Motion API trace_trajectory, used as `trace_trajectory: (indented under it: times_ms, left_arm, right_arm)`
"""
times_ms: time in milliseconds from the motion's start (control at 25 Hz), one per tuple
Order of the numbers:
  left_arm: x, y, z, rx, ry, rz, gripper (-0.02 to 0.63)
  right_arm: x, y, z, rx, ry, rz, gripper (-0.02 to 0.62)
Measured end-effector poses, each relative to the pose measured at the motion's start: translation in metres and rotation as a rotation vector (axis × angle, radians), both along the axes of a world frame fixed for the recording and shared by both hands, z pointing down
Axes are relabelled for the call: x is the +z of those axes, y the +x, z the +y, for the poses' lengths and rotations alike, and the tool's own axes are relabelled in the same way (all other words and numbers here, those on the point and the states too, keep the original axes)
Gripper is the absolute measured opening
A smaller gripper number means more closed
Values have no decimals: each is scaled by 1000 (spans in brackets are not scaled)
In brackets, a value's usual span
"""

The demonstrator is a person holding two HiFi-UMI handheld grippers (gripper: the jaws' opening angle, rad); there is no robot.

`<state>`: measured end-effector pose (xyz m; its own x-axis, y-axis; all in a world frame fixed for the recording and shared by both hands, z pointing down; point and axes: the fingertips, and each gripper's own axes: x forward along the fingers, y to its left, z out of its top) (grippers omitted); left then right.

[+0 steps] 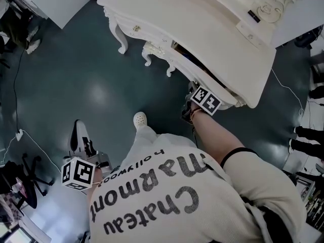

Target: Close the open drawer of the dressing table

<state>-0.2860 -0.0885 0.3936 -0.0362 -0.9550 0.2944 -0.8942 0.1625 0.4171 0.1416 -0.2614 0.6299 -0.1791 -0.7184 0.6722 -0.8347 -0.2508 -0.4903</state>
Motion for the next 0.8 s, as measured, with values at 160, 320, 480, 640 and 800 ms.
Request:
trace_trajectory:
  times_ms: [160,320,480,640,800]
  left_arm:
    - [4,0,-8,15,-11,4,8]
    - [7,-3,-14,24,-19,9,8]
    - [10,-8,-20,31,-22,16,8]
    - [14,-13,-24,34,-29,22,8]
    - [15,-16,-33,47,-30,23,8]
  right_arm:
    - [0,2,-4,1,5,11,143]
    - [0,4,-6,6,8,25,143]
    - [0,5,-10,11,19,43,143]
    - [1,8,-12,14,16,61,143]
    - [0,11,-17,19,23,82,143]
